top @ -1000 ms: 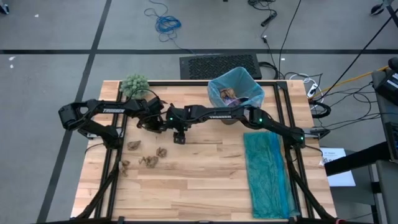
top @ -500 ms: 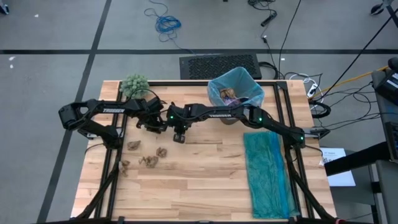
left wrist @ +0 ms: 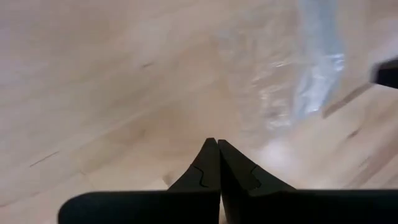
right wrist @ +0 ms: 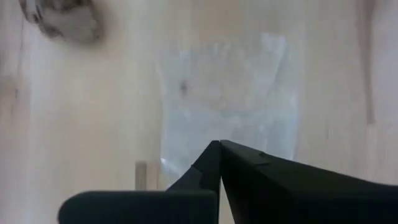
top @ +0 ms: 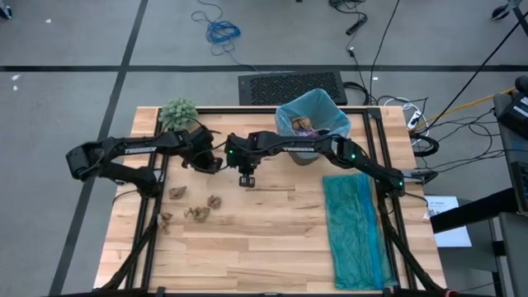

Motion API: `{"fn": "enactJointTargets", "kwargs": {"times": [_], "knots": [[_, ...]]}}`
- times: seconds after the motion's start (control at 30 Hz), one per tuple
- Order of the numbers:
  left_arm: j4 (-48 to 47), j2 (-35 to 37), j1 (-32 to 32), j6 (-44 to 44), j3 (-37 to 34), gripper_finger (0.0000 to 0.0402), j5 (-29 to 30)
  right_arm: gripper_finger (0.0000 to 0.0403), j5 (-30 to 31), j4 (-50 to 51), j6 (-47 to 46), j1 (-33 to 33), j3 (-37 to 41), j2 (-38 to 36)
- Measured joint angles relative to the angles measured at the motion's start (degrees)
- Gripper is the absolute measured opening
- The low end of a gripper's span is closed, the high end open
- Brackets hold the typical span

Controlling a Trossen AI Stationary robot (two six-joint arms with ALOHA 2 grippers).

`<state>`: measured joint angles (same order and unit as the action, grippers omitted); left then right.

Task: Place trash/remove bag and relplace
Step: Put the transparent plastic into the trash bin

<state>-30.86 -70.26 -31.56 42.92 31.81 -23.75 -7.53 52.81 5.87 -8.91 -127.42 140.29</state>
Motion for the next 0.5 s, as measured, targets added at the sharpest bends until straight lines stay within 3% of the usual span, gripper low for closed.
{"fn": "enactJointTargets", "kwargs": {"times": [0.13,0.23,0.4,0.5], "knots": [[-1.47,4.74,-0.75,0.26,0.02,0.0000,0.09,0.0002,-0.08,1.66,-0.53,-0.04,-0.09,-0.17],[-4.24,8.61,-2.00,0.30,0.02,0.0000,1.95,0.0026,-0.13,1.56,0.06,-0.02,-0.09,-0.15],[-9.32,15.17,-5.13,1.76,0.07,0.0000,8.19,0.0114,-1.43,0.81,-0.21,0.39,-0.13,-0.17],[-11.27,18.76,-7.32,1.75,0.07,0.0000,9.06,0.0177,-1.39,-0.22,-0.28,0.78,-0.13,0.04]]}}
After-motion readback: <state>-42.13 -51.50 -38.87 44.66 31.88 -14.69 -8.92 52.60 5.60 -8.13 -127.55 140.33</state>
